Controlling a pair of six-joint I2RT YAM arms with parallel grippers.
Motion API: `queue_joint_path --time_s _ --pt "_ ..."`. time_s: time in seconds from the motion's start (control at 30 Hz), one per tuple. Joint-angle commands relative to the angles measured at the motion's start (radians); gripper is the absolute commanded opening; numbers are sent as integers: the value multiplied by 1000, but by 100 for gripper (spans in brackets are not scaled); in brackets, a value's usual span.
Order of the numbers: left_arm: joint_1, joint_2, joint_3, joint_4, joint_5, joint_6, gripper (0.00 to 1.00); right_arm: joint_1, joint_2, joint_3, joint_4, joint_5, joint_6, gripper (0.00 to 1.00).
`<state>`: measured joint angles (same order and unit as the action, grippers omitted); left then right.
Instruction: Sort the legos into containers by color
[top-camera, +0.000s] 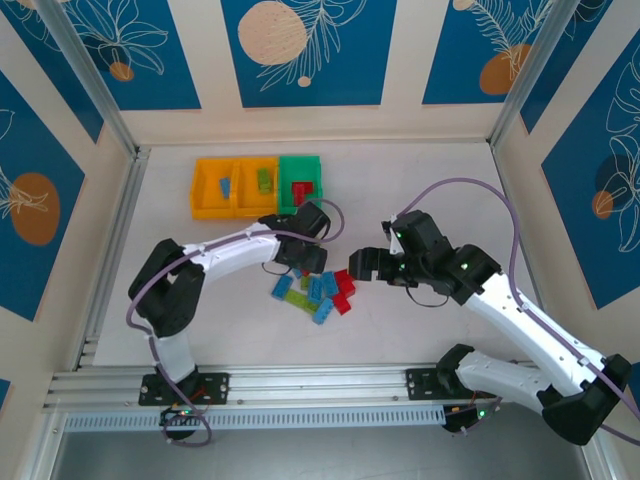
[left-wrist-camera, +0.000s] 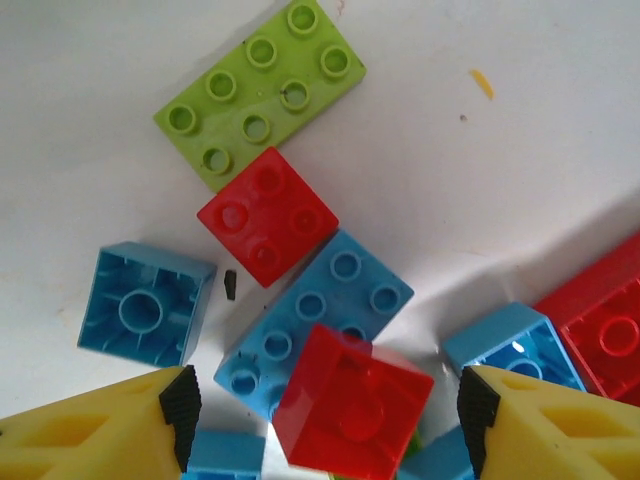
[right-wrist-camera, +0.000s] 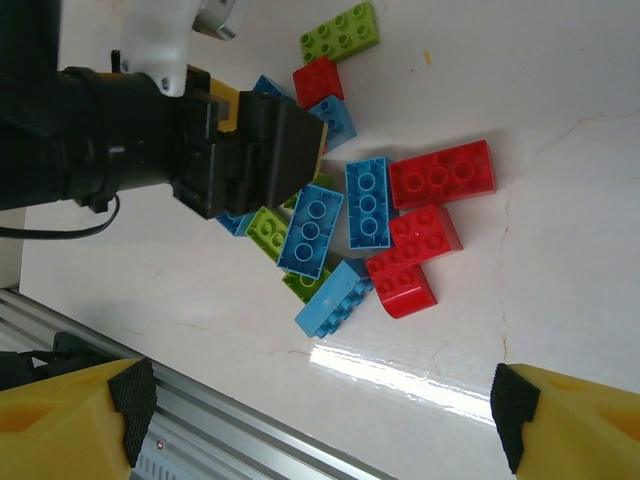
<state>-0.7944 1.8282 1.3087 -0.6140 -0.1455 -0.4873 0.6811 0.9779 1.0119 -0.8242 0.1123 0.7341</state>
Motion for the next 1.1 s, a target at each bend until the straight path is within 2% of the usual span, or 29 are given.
queue_joint_path --time_s 0.0,0.13,0.43,0.53,0.83,0.97,1.07 --pt "-10 48 45 -43 -36 50 69 1 -33 -13 -21 20 17 90" --pt "-10 82 52 -53 -18 69 61 0 -33 -13 -22 24 18 90" --pt "-9 92 46 -87 -17 70 53 -1 -16 -9 -7 12 20 90" --pt "-10 74 34 -87 -19 65 51 0 -13 -9 -5 8 21 90" --pt "-10 -31 37 -87 -16 43 33 1 -10 -1 -10 9 21 90" --pt "2 -75 98 -84 -108 49 28 1 -12 -3 -7 10 22 90" --pt "41 -9 214 -97 -116 76 29 1 -10 -6 8 0 24 90"
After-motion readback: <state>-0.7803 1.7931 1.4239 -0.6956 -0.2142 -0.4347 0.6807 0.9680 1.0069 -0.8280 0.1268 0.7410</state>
